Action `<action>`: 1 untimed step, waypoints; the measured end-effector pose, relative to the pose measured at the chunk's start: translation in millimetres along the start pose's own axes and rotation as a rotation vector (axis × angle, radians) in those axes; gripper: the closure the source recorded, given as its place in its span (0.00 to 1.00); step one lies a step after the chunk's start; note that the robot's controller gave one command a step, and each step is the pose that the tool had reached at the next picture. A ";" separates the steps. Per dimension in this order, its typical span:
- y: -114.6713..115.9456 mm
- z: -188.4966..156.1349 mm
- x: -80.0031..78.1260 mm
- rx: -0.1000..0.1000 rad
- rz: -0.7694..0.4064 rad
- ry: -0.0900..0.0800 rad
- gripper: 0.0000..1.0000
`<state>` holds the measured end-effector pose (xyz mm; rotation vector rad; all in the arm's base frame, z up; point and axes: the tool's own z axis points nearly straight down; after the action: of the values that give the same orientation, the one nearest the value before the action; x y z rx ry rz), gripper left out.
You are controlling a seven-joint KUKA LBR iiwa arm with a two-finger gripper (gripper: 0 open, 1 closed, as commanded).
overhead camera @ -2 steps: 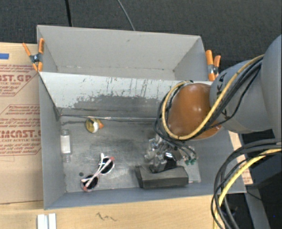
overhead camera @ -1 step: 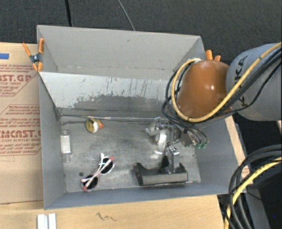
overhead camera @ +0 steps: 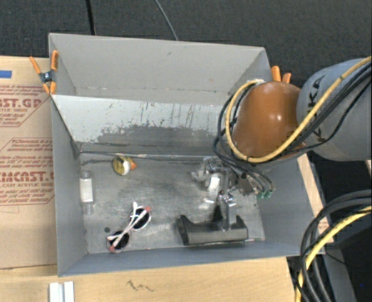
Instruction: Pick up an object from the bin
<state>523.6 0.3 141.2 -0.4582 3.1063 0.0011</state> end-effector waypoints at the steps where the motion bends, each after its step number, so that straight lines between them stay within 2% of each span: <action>1: -0.9 64.2 25.9 -0.013 -0.270 0.040 1.00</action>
Offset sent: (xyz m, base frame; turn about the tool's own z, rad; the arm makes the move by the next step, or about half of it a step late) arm 0.0000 0.0000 0.0000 0.0000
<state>499.1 -8.0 77.0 -0.8831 3.0566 0.0114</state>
